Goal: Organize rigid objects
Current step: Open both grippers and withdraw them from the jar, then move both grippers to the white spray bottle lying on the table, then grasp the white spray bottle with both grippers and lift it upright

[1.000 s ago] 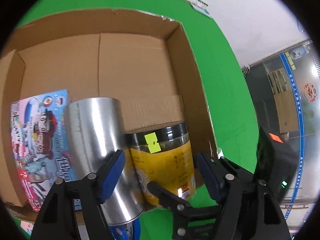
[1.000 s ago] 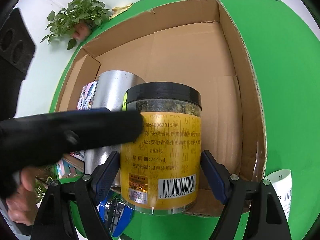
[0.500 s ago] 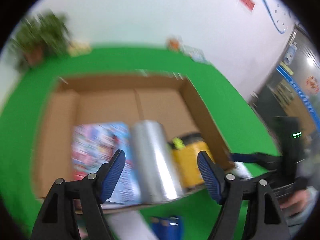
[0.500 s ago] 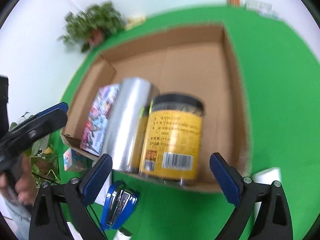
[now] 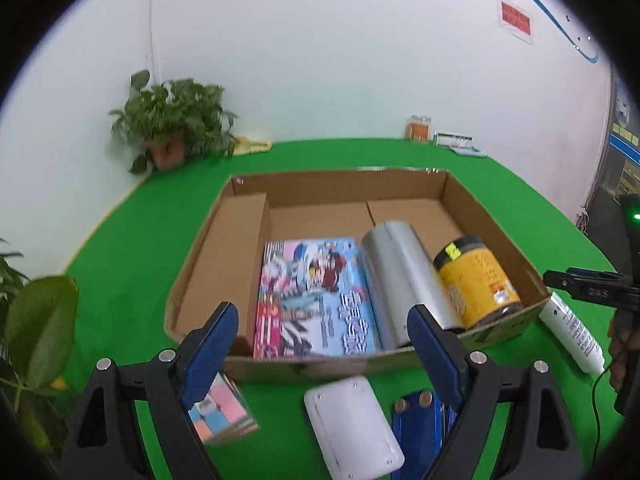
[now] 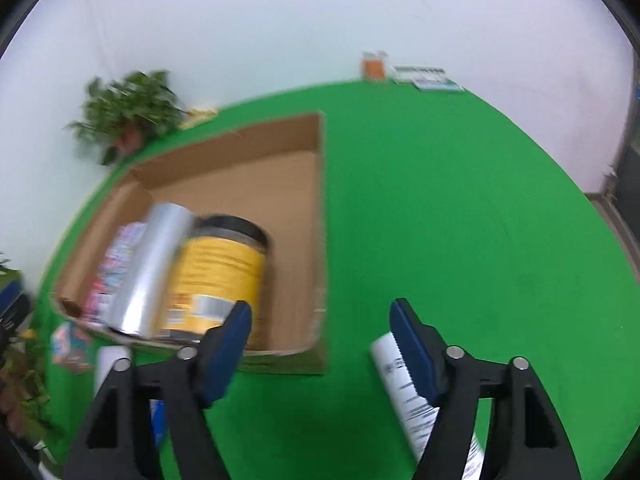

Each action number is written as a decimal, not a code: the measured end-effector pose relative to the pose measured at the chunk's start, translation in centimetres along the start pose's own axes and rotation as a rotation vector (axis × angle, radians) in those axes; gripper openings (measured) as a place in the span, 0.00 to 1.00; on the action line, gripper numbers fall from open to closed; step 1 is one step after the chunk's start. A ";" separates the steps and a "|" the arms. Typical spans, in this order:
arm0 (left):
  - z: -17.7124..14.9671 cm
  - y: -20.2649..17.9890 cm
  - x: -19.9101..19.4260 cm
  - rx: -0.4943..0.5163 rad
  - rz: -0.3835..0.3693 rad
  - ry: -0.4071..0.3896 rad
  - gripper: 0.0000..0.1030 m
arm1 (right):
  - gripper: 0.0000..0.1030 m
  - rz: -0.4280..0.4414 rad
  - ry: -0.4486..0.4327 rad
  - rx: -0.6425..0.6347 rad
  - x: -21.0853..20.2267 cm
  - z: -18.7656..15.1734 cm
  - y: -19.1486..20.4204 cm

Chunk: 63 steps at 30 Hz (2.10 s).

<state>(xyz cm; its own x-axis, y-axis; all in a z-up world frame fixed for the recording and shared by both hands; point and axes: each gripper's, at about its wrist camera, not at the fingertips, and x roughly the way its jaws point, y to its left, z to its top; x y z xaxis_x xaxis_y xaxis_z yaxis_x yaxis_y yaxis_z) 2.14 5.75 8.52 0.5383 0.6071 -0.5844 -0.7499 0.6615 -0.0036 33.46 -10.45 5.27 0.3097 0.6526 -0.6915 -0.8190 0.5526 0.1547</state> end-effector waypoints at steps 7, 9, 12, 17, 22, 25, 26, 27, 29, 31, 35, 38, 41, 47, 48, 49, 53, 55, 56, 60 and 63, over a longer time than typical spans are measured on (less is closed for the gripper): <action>-1.6 -0.2 -0.4 -0.071 -0.050 0.041 0.84 | 0.07 -0.002 0.048 -0.101 2.9 -0.1 0.9; -1.6 -0.3 -0.3 -0.080 -0.079 0.046 0.84 | 0.07 -0.016 0.044 -0.108 3.0 0.1 0.9; -1.5 -0.9 -0.1 -0.095 -0.144 0.067 0.84 | 0.15 0.005 0.045 -0.106 2.2 0.1 0.7; -1.7 -3.5 -0.1 -0.090 -0.296 0.098 0.84 | 0.98 -0.009 -0.143 -0.124 -5.2 -0.4 -3.0; -2.2 -6.6 0.2 -0.069 -0.421 0.165 0.84 | 0.79 0.031 0.048 -0.078 -5.6 -2.6 -8.8; -3.0 -8.6 0.8 -0.078 -0.494 0.240 0.84 | 0.61 0.015 0.160 -0.086 -3.3 -5.5 -10.0; -3.3 -9.4 1.0 -0.072 -0.515 0.272 0.84 | 0.46 0.019 0.183 -0.074 -2.8 -6.3 -10.4; -3.6 -10.0 1.0 -0.063 -0.533 0.295 0.84 | 0.43 0.016 0.201 -0.062 -2.4 -7.1 -10.7; -4.2 -11.2 0.9 -0.043 -0.569 0.337 0.84 | 0.43 0.008 0.168 -0.047 -2.7 -8.8 -11.3; -4.8 -11.8 0.7 -0.040 -0.597 0.366 0.84 | 0.43 -0.015 0.165 -0.043 -3.2 -10.1 -11.7; -5.9 -13.0 0.9 -0.037 -0.654 0.424 0.84 | 0.43 -0.161 0.162 -0.174 -4.4 -12.7 -10.7; -6.5 -13.8 1.5 -0.049 -0.692 0.468 0.84 | 0.49 -0.207 0.155 -0.269 -4.4 -13.9 -7.7; -6.9 -14.2 2.0 -0.073 -0.739 0.505 0.84 | 0.69 -0.012 0.113 -0.291 -5.6 -14.2 -5.0; -7.2 -14.3 3.4 -0.142 -0.828 0.556 0.84 | 0.76 0.236 0.094 -0.040 -5.2 -13.7 -6.1; -7.4 -14.4 4.1 -0.148 -0.832 0.576 0.84 | 0.71 0.256 0.121 -0.026 -4.6 -14.0 -6.1; -7.7 -14.4 4.8 -0.155 -0.834 0.597 0.84 | 0.70 0.280 0.152 -0.019 -3.5 -14.4 -5.6; -8.7 -15.4 6.5 -0.157 -0.836 0.664 0.83 | 0.58 0.356 0.236 0.017 -1.0 -14.4 -3.5; -9.1 -15.8 7.1 -0.161 -0.826 0.701 0.80 | 0.52 0.372 0.267 0.017 0.6 -14.0 -2.0; -9.2 -16.0 7.5 -0.162 -0.809 0.718 0.79 | 0.47 0.380 0.279 0.017 1.2 -14.2 -1.5; -9.8 -15.3 7.8 -0.183 -0.724 0.737 0.61 | 0.42 0.370 0.297 0.006 2.9 -14.3 1.8; -9.9 -14.6 7.5 -0.171 -0.678 0.729 0.47 | 0.41 0.326 0.284 -0.026 3.2 -14.6 3.4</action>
<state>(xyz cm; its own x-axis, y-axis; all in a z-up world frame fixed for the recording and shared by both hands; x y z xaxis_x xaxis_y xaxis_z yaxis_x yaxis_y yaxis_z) 13.36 -3.70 -3.86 0.5477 -0.3284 -0.7695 -0.4491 0.6606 -0.6016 24.65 -14.08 -6.68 -0.1092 0.6201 -0.7769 -0.8648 0.3261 0.3818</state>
